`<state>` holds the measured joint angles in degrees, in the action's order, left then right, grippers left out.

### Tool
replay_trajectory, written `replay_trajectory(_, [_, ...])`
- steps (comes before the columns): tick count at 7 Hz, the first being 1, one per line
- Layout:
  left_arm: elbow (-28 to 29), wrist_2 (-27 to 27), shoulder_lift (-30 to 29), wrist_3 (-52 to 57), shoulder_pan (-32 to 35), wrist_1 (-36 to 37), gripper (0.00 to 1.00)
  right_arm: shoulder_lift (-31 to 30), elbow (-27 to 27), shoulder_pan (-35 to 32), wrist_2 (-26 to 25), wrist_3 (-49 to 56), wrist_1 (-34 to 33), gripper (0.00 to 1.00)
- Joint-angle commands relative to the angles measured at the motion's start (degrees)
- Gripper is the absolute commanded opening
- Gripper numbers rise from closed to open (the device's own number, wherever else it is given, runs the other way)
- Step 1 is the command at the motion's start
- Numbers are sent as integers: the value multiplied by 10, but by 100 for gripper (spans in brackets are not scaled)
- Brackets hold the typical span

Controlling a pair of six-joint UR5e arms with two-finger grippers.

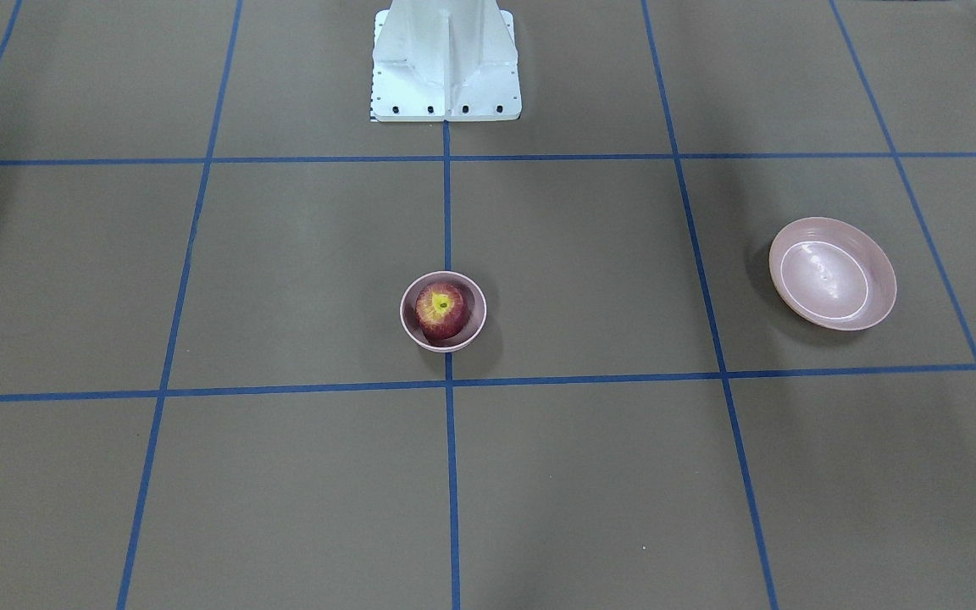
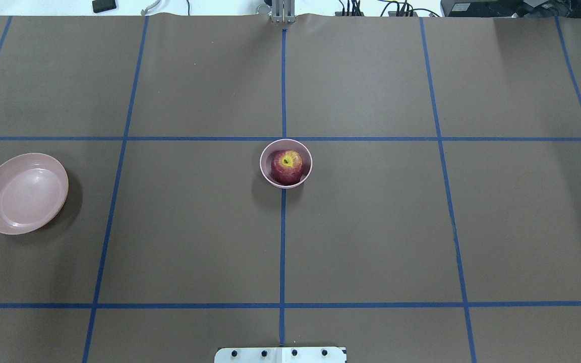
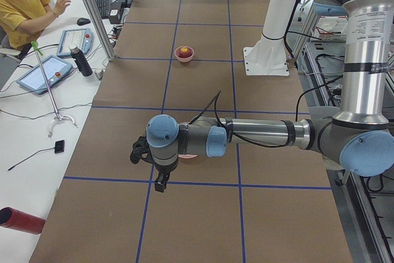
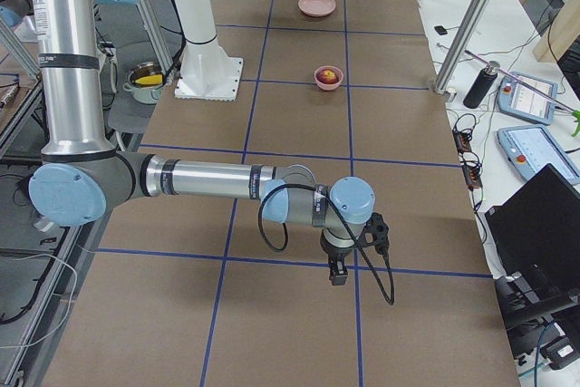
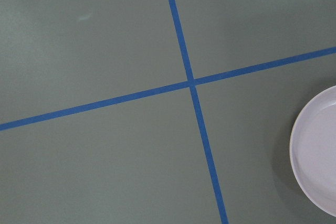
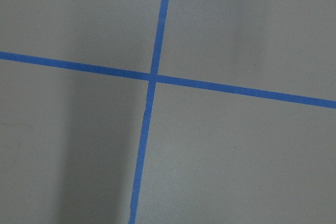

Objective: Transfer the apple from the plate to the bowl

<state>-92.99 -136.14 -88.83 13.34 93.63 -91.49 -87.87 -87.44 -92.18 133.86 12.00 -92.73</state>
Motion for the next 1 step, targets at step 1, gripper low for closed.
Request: replay_trajectory(1, [0, 0, 0, -2, 0, 0, 98, 0, 0, 1, 0, -1, 0, 100])
